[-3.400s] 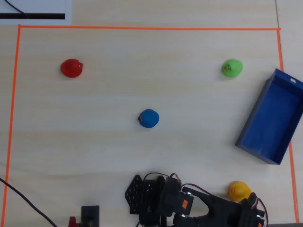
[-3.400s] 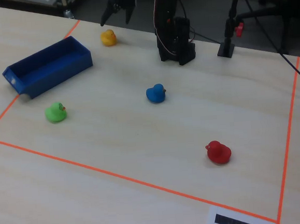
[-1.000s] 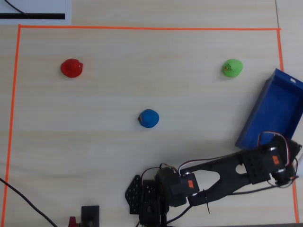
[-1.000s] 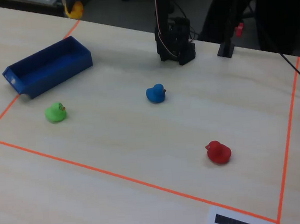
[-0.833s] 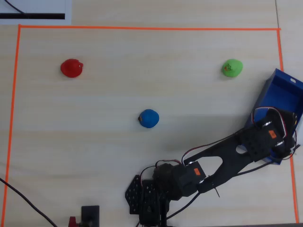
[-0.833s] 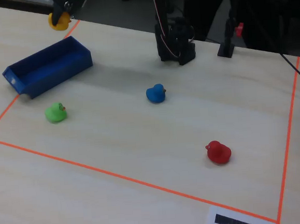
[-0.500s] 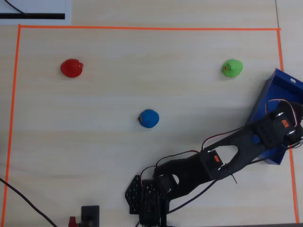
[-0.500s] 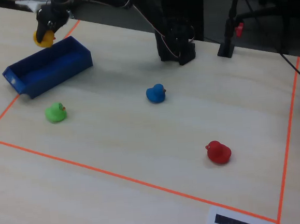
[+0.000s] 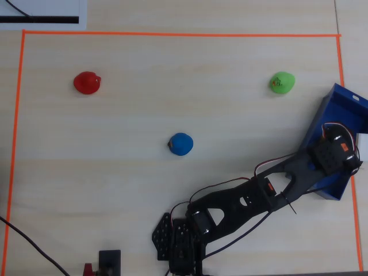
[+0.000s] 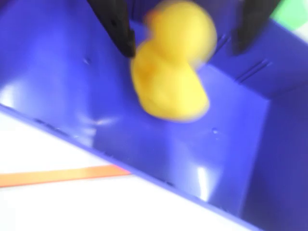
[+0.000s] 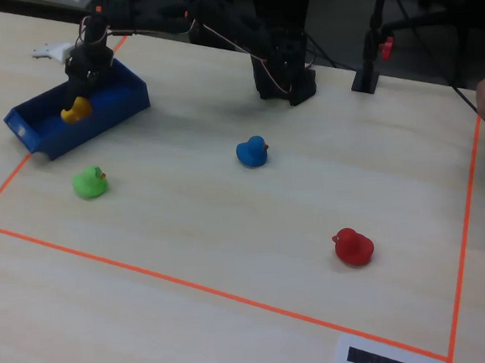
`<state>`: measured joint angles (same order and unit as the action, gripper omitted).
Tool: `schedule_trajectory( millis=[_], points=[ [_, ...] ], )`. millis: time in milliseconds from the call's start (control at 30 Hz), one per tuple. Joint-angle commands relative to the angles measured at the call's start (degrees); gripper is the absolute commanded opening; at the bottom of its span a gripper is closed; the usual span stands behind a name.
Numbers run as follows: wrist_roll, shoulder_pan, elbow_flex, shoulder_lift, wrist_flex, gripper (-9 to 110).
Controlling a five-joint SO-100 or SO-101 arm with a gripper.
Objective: Grasp yellow duck and put it into box.
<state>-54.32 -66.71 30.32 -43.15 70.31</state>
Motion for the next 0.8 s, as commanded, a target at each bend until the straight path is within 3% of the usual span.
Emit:
schedule_trajectory(
  millis=[0,133,300,400,500,767],
  points=[
    [0.0,-0.7,-5.01,-1.05,-1.49,41],
    [0.88,-0.79,-5.19,-2.81,-1.67,41],
    [5.71,0.97,-3.34,-14.41,-1.49,5],
    [3.25,6.68,2.9,-27.51,4.75,0],
    [-1.23,16.7,16.7,-43.77,12.13,0],
    [-9.76,52.03,74.0,-89.03,12.66,0]
  ],
)
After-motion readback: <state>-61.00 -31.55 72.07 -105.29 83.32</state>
